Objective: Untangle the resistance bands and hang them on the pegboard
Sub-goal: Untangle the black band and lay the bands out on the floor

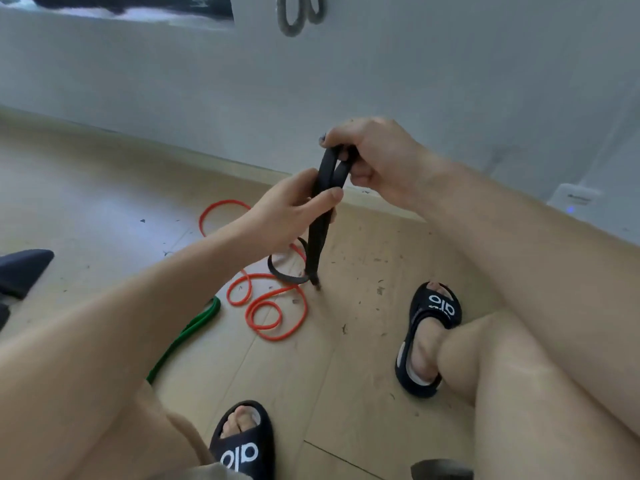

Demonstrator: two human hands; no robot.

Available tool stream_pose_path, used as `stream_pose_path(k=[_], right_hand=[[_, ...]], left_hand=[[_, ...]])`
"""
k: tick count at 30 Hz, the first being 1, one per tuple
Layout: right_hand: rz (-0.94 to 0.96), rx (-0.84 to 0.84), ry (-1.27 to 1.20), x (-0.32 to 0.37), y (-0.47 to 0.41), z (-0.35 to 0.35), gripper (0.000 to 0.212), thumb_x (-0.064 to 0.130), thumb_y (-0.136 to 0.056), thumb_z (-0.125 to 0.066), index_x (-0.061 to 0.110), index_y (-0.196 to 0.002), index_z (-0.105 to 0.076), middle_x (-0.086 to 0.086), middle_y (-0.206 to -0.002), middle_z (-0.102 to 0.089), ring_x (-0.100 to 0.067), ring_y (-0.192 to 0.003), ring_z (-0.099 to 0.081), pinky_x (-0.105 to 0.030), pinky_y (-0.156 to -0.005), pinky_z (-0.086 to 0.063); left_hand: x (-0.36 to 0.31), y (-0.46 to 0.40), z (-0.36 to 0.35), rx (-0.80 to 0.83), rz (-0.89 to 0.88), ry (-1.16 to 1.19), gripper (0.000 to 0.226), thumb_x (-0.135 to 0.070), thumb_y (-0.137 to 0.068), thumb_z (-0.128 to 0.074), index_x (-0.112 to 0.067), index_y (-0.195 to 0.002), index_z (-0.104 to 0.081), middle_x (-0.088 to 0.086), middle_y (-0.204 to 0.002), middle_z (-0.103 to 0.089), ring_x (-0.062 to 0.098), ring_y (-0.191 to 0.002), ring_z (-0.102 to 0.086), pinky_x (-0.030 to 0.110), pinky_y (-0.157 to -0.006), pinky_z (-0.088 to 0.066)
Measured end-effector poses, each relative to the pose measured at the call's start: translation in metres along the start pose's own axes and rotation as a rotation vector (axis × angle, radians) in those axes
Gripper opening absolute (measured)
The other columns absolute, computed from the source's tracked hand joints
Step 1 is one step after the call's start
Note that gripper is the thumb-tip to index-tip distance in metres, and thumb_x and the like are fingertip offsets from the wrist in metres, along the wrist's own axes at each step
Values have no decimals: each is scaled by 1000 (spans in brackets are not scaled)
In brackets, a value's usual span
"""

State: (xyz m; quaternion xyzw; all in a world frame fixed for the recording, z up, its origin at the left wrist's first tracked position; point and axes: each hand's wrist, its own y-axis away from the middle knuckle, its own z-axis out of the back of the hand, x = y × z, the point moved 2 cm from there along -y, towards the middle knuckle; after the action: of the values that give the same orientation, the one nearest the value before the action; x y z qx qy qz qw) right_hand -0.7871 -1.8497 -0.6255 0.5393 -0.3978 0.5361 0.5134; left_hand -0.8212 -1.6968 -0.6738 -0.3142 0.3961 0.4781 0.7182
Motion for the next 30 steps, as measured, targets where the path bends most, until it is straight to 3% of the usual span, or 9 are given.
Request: stream_pose_path(k=[3,7,14,19,22,26,28,30], right_hand=[[-34,18,47,-6,0,9,13,10,-87,-66,12,-80,-56,1,-62,-48,-14,-48,-29,-26,-47,-28],[-21,62,71,-10,0,16,11,2,-89,-64,9,-93,-56,-12,-82,-65,-15,-51,-43,-26,-50,-38],[-24,182,168,-18,-5,19,14,-6,-91,-59,7,-96,-56,-15,-85,-59,-17,-53,-51,-29,-54,-43],[-19,209,350,-22,-5,17,9,15,-100,-59,8,-105,-61,-11,-96,-68,-18,-66,-64,-34,-70,-58],[85,133,610,-19,-4,11,14,31,-100,-60,19,-108,-63,1,-100,-70,-14,-88,-69,-33,-78,-58],[368,7,739,-3,2,-8,15,28,-102,-55,21,-112,-64,9,-96,-68,-6,-86,-63,-21,-69,-47],[495,36,836,1,5,-24,18,22,-103,-49,18,-110,-66,4,-93,-68,-14,-85,-62,-27,-72,-47],[516,122,888,-2,6,-38,21,22,-104,-43,16,-106,-63,0,-94,-68,-21,-89,-62,-35,-78,-49]], left_hand=[[0,-1,-4,3,21,-54,30,-38,-99,-63,-9,-102,-54,5,-83,-68,20,-79,-72,57,-84,-57],[-2,-6,-3,42,-12,-144,19,-29,-105,-54,-10,-106,-56,-1,-84,-68,11,-80,-74,46,-87,-59],[4,-8,5,86,19,-121,15,-26,-100,-63,-13,-105,-60,0,-96,-76,9,-93,-75,41,-94,-58],[4,-7,13,86,19,-222,16,-34,-102,-60,-20,-95,-59,-2,-75,-74,5,-69,-70,23,-68,-52],[8,-6,15,78,22,-272,17,-33,-102,-58,-20,-91,-57,-5,-65,-66,4,-58,-61,17,-57,-45],[9,-6,13,75,8,-337,12,-32,-101,-60,-23,-94,-58,-8,-68,-60,1,-57,-54,17,-58,-45],[8,-7,13,55,4,-320,13,-26,-99,-62,-28,-87,-58,-10,-69,-58,2,-58,-52,18,-59,-44],[8,-7,13,34,34,-291,22,-16,-95,-65,-21,-76,-56,-5,-63,-55,5,-54,-46,25,-58,-41]])
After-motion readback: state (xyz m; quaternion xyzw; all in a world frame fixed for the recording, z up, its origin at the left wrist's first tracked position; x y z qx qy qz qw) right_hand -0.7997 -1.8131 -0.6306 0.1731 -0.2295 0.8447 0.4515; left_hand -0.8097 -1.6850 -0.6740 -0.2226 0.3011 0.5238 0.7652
